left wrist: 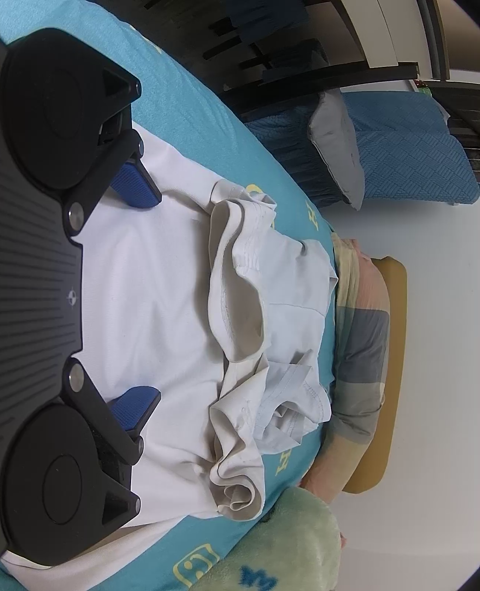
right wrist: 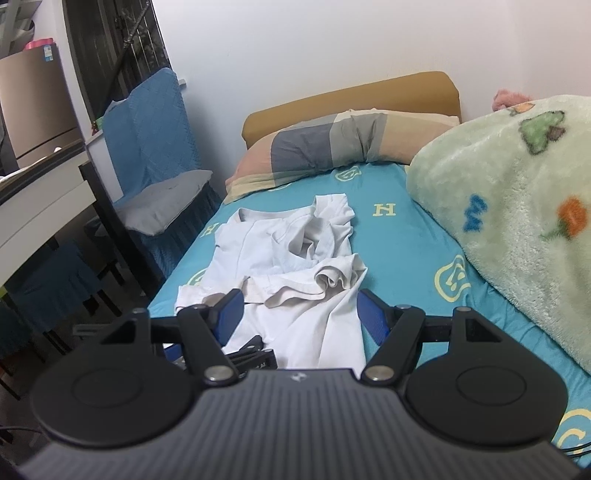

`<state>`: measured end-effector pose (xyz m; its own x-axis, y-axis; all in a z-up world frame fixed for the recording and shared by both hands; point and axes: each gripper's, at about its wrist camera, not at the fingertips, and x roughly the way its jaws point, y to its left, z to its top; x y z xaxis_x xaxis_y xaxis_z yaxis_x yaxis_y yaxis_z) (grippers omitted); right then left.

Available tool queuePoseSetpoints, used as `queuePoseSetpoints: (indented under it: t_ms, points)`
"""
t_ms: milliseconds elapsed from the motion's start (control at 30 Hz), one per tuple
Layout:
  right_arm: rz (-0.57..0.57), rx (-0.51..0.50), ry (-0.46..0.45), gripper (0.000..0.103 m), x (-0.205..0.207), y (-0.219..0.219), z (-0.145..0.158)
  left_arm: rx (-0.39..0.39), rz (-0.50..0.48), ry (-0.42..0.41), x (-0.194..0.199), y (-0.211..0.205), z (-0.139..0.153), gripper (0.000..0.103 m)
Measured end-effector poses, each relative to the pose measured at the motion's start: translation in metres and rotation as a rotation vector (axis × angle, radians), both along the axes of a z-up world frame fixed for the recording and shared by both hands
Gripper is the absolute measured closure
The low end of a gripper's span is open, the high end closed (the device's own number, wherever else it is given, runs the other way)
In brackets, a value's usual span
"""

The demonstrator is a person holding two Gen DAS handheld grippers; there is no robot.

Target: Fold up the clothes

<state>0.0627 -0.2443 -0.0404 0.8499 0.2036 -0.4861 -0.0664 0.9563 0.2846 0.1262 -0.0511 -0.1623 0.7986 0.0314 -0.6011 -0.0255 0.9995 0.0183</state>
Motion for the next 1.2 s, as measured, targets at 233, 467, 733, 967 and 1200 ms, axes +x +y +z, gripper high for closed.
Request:
queuePoseSetpoints:
  t_ms: [233, 467, 733, 967, 1200]
  points:
    - [-0.028, 0.013, 0.006, 0.033, -0.003, -0.006, -0.001, 0.000, 0.000, -0.001, 0.000, 0.000, 0.000, 0.000]
    - [-0.047, 0.032, 0.001, 0.033, -0.004, -0.011, 0.002, 0.001, 0.001, -0.001, -0.001, 0.000, 0.001, 0.000]
    - [-0.070, 0.026, -0.044, 0.034, -0.012, -0.016, 0.007, 0.001, 0.000, -0.002, -0.001, 0.001, 0.001, 0.000]
    - [-0.086, 0.016, -0.050, 0.033, -0.010, -0.019, 0.006, 0.000, 0.000, -0.001, -0.001, 0.001, 0.001, 0.000]
    - [-0.081, -0.013, -0.063, 0.034, -0.011, -0.016, 0.008, 0.000, 0.000, -0.001, -0.002, 0.001, 0.000, 0.000]
